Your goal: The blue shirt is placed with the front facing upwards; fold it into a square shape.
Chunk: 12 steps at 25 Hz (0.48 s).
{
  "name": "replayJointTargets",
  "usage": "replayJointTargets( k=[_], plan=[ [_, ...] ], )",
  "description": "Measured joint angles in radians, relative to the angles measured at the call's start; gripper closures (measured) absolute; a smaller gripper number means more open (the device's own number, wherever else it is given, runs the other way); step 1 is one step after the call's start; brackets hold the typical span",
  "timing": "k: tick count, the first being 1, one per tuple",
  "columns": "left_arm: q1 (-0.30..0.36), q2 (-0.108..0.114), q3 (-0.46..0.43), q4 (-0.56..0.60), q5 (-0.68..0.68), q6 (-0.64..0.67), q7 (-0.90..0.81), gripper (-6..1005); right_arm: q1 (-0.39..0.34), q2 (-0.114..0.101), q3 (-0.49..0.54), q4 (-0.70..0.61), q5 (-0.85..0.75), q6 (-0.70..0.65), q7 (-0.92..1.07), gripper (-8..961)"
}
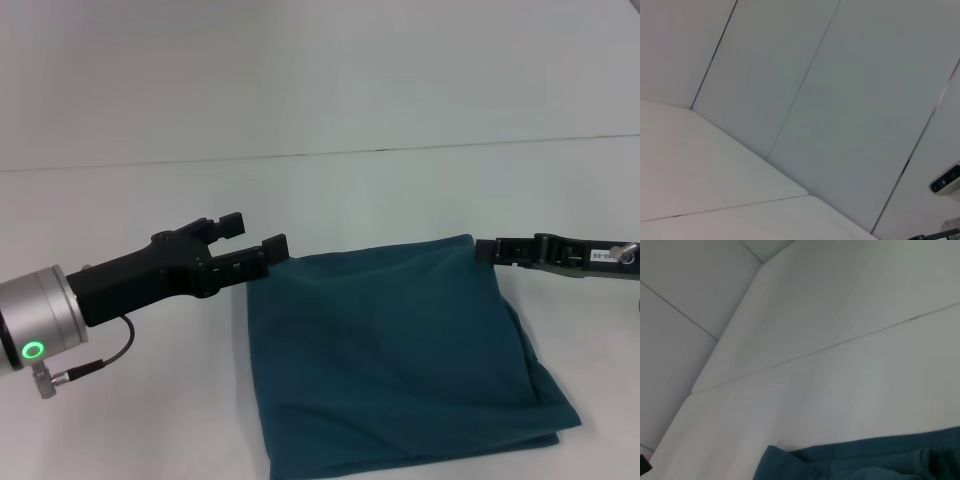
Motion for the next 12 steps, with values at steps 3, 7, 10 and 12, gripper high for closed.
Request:
replayJointTargets(
  k=[3, 7, 10, 12],
  plan=[
    [0.000, 0.000, 0.000, 0.000, 0.005, 0.004, 0.002, 33, 0.004, 0.004, -0.004, 0.009, -0.005, 0.031, 0.010, 521],
    [-0.001, 0.000, 0.000, 0.002, 0.024, 0.018, 0.002, 33, 0.003, 0.021, -0.009, 0.009, -0.005, 0.069, 0.008, 522],
    [-0.001, 0.000, -0.001, 0.002, 0.029, 0.020, 0.001, 33, 0.001, 0.027, -0.010, 0.009, -0.006, 0.078, 0.004, 524],
    [-0.001, 0.000, -0.001, 0.002, 0.029, 0.020, 0.001, 33, 0.000, 0.027, -0.008, 0.006, -0.006, 0.079, 0.004, 525]
  ],
)
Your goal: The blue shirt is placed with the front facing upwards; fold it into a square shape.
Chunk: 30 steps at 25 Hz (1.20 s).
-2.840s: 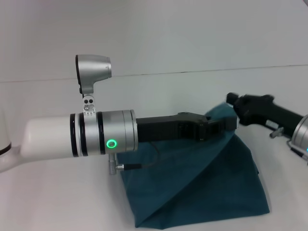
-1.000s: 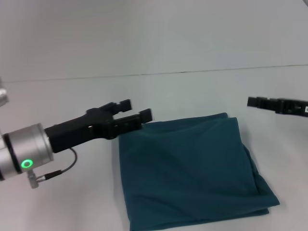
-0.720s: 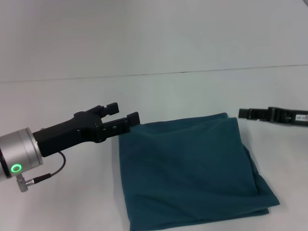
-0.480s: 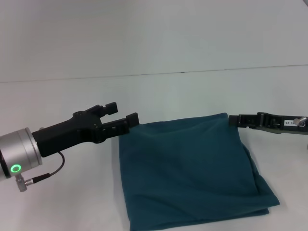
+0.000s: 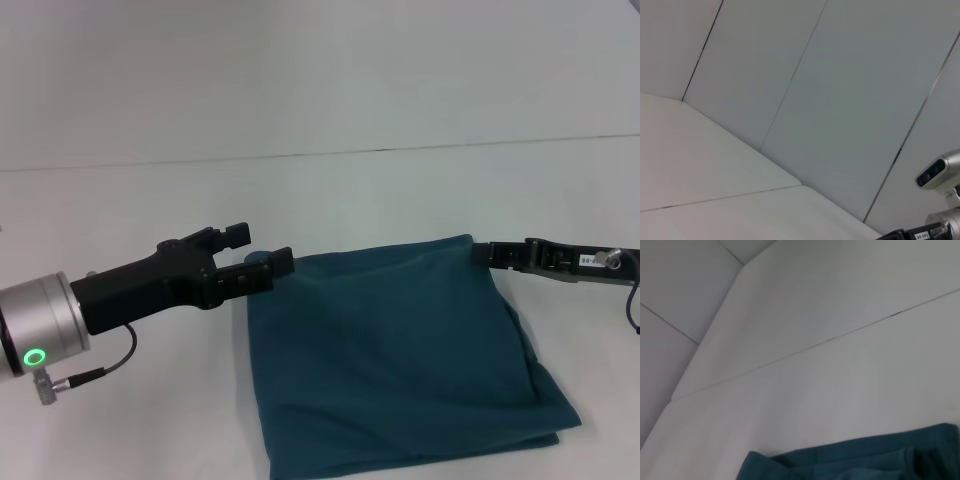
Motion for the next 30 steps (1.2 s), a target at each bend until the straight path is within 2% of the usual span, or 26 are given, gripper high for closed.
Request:
replayJointTargets(
  k=[11, 20, 27, 30],
  plan=[
    [-0.001, -0.003, 0.008, -0.014, -0.004, -0.002, 0.001, 33, 0.001, -0.016, 0.000, -0.007, 0.001, 0.015, 0.003, 530],
    [-0.005, -0.003, 0.009, -0.025, -0.002, -0.008, 0.001, 34, 0.035, 0.000, -0.037, 0.009, 0.001, 0.064, 0.005, 535],
    [-0.008, -0.002, 0.006, -0.025, 0.000, -0.012, 0.001, 33, 0.053, 0.000, -0.043, 0.035, 0.003, 0.056, 0.008, 538],
    [-0.009, -0.001, 0.006, -0.024, 0.000, -0.015, 0.001, 33, 0.053, 0.001, -0.046, 0.040, 0.002, 0.058, 0.008, 610]
  ],
)
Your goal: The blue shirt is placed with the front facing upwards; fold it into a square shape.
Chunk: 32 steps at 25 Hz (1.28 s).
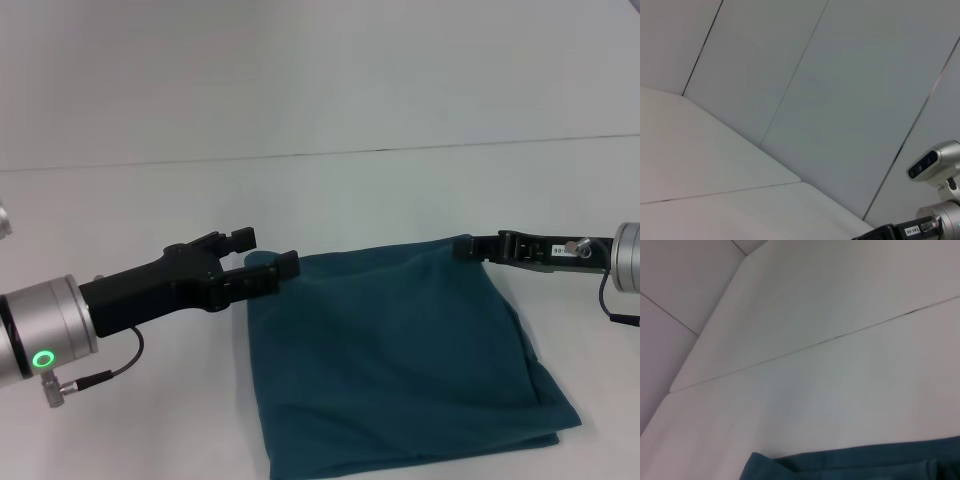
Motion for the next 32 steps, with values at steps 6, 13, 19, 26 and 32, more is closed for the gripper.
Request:
replayJointTargets(
  k=[6, 13, 19, 26, 32],
  plan=[
    [0.000, 0.000, 0.003, -0.003, 0.000, -0.001, 0.003, 34, 0.003, 0.011, -0.001, 0.000, 0.000, 0.033, -0.010, 747],
    [0.001, 0.000, -0.001, -0.015, 0.000, -0.001, 0.011, 34, 0.008, 0.036, 0.000, -0.028, 0.036, 0.034, -0.097, 918],
    [0.000, 0.002, 0.001, -0.020, 0.000, -0.003, 0.011, 34, 0.002, 0.033, 0.005, -0.036, 0.096, 0.033, -0.145, 940],
    [-0.002, 0.002, 0.003, -0.021, 0.000, -0.005, 0.006, 34, -0.029, 0.029, 0.011, -0.056, 0.122, 0.033, -0.182, 932],
    [-0.003, 0.000, 0.003, -0.029, -0.002, -0.010, 0.005, 35, -0.057, 0.031, 0.017, -0.064, 0.137, 0.050, -0.194, 924]
  ],
)
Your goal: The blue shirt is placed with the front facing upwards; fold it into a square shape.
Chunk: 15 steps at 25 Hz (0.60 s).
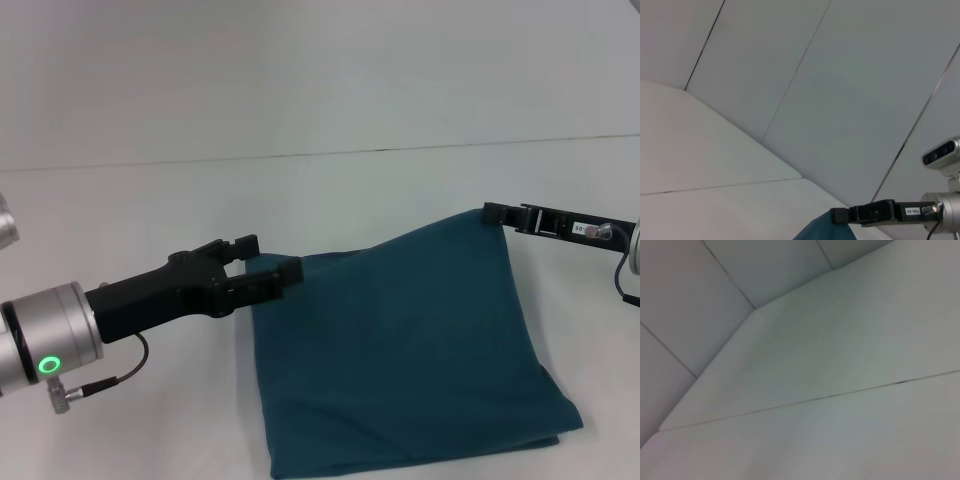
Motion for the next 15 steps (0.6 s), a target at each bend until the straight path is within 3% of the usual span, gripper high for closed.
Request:
replayJointTargets(
  k=[15],
  plan=[
    [-0.010, 0.000, 0.003, -0.008, 0.001, -0.002, 0.001, 35, -0.007, 0.011, -0.002, 0.025, -0.002, 0.107, -0.012, 905]
  ],
)
